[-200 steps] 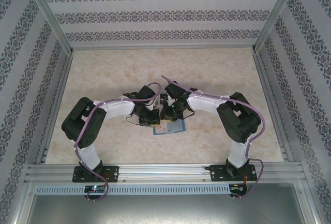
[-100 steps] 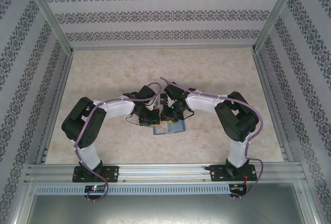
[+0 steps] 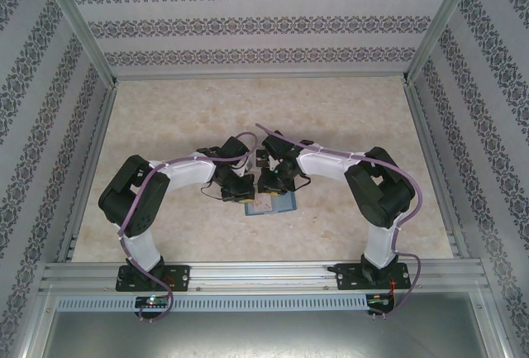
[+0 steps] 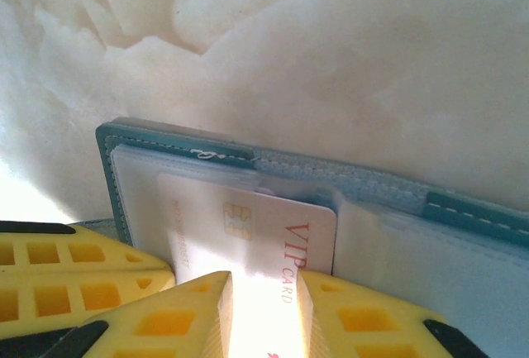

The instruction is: Take the credit cards out of the card holder

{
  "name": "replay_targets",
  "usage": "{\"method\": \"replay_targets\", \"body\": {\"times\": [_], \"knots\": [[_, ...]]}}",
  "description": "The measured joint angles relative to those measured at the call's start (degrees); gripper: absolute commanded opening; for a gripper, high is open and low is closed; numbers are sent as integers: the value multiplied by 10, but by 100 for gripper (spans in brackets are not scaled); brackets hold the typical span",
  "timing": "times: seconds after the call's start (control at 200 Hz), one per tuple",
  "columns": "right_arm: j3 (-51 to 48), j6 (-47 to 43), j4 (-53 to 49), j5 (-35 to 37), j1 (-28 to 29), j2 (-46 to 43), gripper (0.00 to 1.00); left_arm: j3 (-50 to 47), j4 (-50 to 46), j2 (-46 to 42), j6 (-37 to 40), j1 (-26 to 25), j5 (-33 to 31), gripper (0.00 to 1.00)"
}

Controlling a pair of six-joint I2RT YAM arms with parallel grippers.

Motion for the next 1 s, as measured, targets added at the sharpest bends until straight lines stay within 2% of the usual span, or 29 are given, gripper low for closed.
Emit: {"method": "replay_targets", "body": {"times": [0.999], "knots": [[-7,-4,-10,-2,0,-5,36,17,-20,13,2,0,1,0]]}}
